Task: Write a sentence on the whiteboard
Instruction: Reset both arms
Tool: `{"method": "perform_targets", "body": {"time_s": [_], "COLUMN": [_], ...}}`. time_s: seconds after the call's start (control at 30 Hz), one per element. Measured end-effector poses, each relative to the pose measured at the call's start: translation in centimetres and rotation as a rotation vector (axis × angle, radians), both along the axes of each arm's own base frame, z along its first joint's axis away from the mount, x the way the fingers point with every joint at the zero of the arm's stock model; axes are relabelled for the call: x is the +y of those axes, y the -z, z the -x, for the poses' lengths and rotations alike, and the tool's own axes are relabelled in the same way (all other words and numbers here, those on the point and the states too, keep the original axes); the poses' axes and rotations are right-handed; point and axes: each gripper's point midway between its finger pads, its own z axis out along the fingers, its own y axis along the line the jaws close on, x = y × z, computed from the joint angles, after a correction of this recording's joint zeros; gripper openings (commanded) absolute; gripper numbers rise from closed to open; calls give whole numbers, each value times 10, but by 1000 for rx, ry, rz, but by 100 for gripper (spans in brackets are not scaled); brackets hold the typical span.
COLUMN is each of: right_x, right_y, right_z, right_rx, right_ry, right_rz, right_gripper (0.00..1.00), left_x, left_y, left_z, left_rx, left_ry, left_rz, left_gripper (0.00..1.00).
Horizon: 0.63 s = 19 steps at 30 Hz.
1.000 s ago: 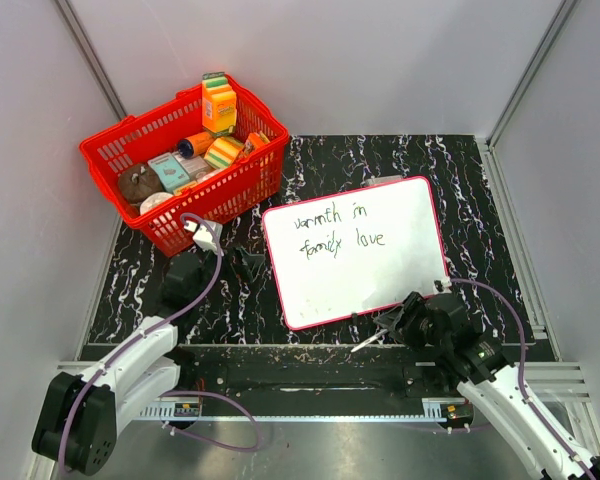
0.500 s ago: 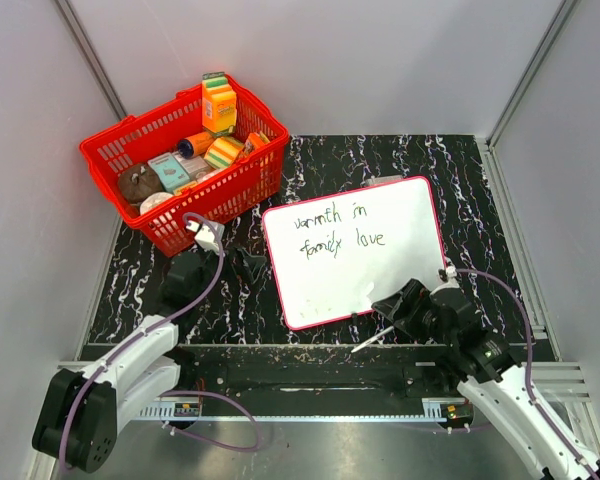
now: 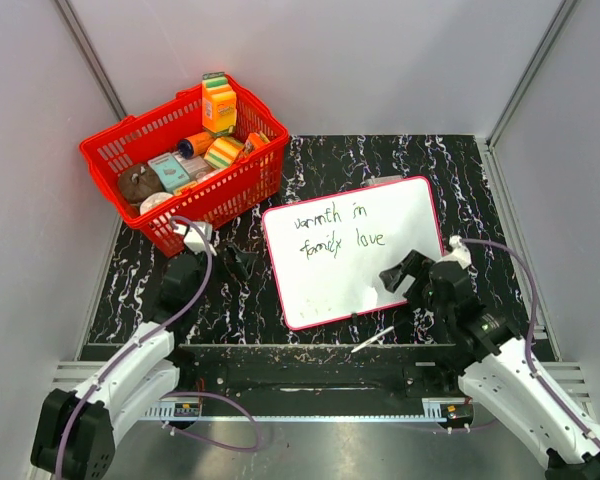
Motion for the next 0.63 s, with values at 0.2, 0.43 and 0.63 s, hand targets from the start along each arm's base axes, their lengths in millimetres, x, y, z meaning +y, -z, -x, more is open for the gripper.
{"method": "perform_targets", "body": {"time_s": [0.2, 0.43, 0.63], "right_x": [-21, -49, -61], "right_y": [-41, -102, -101], "right_z": [-33, -65, -76], "right_rx": [-183, -501, -697], "right_ry": [76, 153, 147], "right_rz": [136, 324, 516], "right_gripper": [100, 99, 100], "left_x": [24, 44, 56], "left_y": [-2, -10, -20], "left_z": [-4, -9, -14], "left_rx": [35, 35, 1], "left_ry": [-155, -276, -343], "left_rz": [-4, -17, -33], "left_gripper": [99, 99, 99]}}
